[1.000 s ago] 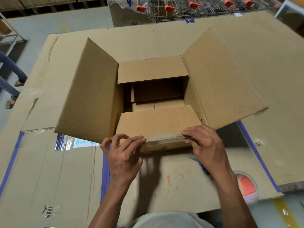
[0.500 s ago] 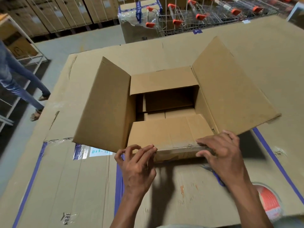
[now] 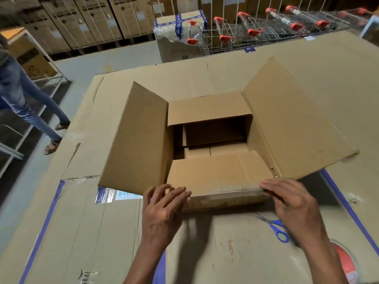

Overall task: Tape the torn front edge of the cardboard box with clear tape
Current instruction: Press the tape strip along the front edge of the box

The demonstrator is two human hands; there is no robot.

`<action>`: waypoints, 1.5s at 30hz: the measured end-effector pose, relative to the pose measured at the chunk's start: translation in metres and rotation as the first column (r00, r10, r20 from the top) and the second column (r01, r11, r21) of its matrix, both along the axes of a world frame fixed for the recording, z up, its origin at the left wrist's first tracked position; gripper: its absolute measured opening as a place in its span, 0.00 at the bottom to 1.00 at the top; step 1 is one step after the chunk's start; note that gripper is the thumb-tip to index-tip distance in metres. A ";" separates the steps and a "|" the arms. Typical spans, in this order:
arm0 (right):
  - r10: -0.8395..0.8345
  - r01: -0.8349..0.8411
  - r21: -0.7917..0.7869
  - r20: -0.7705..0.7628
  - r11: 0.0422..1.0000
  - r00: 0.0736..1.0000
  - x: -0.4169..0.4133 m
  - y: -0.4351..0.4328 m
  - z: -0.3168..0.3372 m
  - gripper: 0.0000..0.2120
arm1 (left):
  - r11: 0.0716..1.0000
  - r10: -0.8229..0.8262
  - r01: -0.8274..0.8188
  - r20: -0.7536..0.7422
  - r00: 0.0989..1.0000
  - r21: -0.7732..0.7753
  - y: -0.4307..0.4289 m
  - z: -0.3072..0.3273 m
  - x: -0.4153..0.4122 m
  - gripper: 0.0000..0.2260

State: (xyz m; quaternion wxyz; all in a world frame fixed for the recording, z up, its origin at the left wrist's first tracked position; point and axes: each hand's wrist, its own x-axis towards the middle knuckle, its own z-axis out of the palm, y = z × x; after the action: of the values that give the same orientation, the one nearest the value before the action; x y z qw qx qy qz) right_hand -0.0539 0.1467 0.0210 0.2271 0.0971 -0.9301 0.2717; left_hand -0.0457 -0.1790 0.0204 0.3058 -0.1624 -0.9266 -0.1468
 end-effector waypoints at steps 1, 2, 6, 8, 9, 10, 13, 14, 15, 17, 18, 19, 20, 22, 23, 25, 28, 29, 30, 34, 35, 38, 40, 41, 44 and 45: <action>-0.002 0.002 0.005 -0.004 1.000 1.000 -0.001 -0.004 0.002 0.18 | 1.000 0.014 -0.014 -0.010 1.000 -0.001 -0.002 0.000 0.001 0.07; 0.018 -0.018 0.015 -0.010 1.000 1.000 -0.002 -0.013 0.004 0.16 | 1.000 0.010 -0.010 -0.020 1.000 -0.002 0.001 0.000 0.002 0.07; 0.234 -0.231 0.062 -0.044 0.971 0.971 -0.008 -0.064 0.005 0.13 | 0.986 -0.141 0.142 0.017 0.990 -0.082 0.039 -0.008 -0.001 0.13; 0.256 -0.253 0.073 -0.040 0.965 0.966 -0.009 -0.071 0.003 0.13 | 0.977 -0.185 0.188 0.030 0.982 -0.100 0.051 -0.009 -0.007 0.13; 0.234 -0.232 0.067 -0.035 0.971 0.972 -0.010 -0.066 0.003 0.13 | 0.980 -0.180 0.182 0.032 0.983 -0.083 0.051 -0.007 -0.010 0.12; 0.196 -0.194 0.053 -0.030 0.979 0.980 -0.010 -0.057 0.003 0.13 | 0.984 -0.165 0.167 0.031 0.986 -0.059 0.049 -0.003 -0.013 0.09; 0.097 -0.097 -0.017 -0.002 0.995 0.995 -0.006 -0.030 0.001 0.10 | 0.994 -0.105 0.107 0.095 0.990 -0.013 0.030 0.011 -0.024 0.11; 0.082 -0.082 -0.041 0.013 0.996 0.997 -0.004 -0.027 0.000 0.10 | 0.996 -0.084 0.085 0.162 0.983 0.003 0.025 0.019 -0.031 0.15; 0.072 -0.071 -0.059 0.025 0.996 0.997 -0.002 -0.026 0.000 0.09 | 0.998 -0.067 0.063 0.249 0.966 0.025 0.024 0.029 -0.042 0.19; 0.058 -0.055 -0.077 0.038 0.996 0.998 -0.001 -0.031 -0.001 0.10 | 0.998 -0.063 0.045 0.460 0.885 0.051 0.030 0.045 -0.075 0.22; 0.057 -0.054 -0.078 0.036 0.996 0.998 -0.001 -0.034 -0.001 0.11 | 0.997 -0.071 0.048 0.551 0.831 0.056 0.034 0.048 -0.097 0.22; 0.055 -0.053 -0.076 0.032 0.996 0.998 -0.001 -0.035 -0.001 0.13 | 0.997 -0.078 0.062 0.623 0.778 0.047 0.037 0.045 -0.122 0.21; 0.054 -0.052 -0.075 0.028 0.996 0.998 -0.001 -0.035 0.000 0.15 | 0.997 -0.060 0.079 0.675 0.736 0.002 0.040 0.042 -0.147 0.22; 0.065 -0.063 -0.080 0.026 0.995 0.998 0.000 -0.034 0.001 0.16 | 0.984 0.063 0.086 0.758 0.649 -0.155 0.041 0.034 -0.189 0.27; 0.070 -0.067 -0.086 0.026 0.994 0.997 0.001 -0.034 0.001 0.15 | 0.971 0.139 0.073 0.784 0.605 -0.229 0.040 0.033 -0.206 0.29; 0.065 -0.062 -0.111 0.028 0.992 0.997 0.004 -0.034 0.002 0.14 | 0.958 0.228 0.006 0.772 0.594 -0.288 0.037 0.041 -0.237 0.28; 0.032 -0.029 -0.145 0.023 0.989 0.999 0.005 -0.032 -0.001 0.12 | 0.969 0.189 -0.074 0.514 0.837 -0.235 0.029 0.064 -0.290 0.26; 0.029 -0.026 -0.154 0.018 0.988 0.999 0.004 -0.031 -0.003 0.11 | 0.975 0.166 -0.087 0.410 0.897 -0.205 0.025 0.070 -0.309 0.30; 0.029 -0.028 -0.162 0.006 0.986 1.000 0.003 -0.032 -0.006 0.11 | 0.979 0.160 -0.098 0.376 0.912 -0.180 0.021 0.075 -0.327 0.34; 0.023 -0.040 -0.202 -0.083 0.979 0.996 -0.007 -0.034 -0.007 0.09 | 0.937 0.287 -0.095 0.584 0.759 -0.337 0.006 0.052 -0.382 0.39; 0.018 -0.036 -0.208 -0.088 0.977 0.996 -0.009 -0.035 -0.007 0.09 | 0.916 0.321 -0.098 0.564 0.761 -0.388 0.005 0.037 -0.385 0.39; 0.069 -0.082 -0.220 -0.067 0.972 0.995 -0.020 -0.032 -0.004 0.07 | 0.903 0.375 -0.219 0.429 0.822 -0.370 0.010 0.006 -0.384 0.33; 0.069 -0.080 -0.270 -0.049 0.959 0.996 -0.029 -0.039 0.000 0.07 | 0.911 0.343 -0.215 0.358 0.868 -0.351 0.015 0.002 -0.387 0.31; 0.081 -0.086 -0.279 -0.028 0.956 0.996 -0.031 -0.037 -0.003 0.08 | 0.922 0.282 -0.157 0.333 0.900 -0.355 0.019 0.002 -0.390 0.29; 0.112 -0.091 -0.195 0.097 0.976 0.989 -0.026 -0.034 -0.017 0.08 | 0.950 -0.009 0.106 0.313 0.950 -0.294 0.045 0.000 -0.395 0.23; 0.099 -0.076 -0.181 0.119 0.981 0.988 -0.023 -0.032 -0.019 0.09 | 0.944 -0.078 0.167 0.301 0.951 -0.285 0.059 0.001 -0.396 0.22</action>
State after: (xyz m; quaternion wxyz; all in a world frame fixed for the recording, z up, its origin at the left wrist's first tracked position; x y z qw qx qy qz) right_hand -0.0771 0.1147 0.0017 0.1630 0.1000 -0.9099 0.3681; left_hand -0.4413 -0.1202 0.0210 0.1302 -0.2428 -0.9604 -0.0420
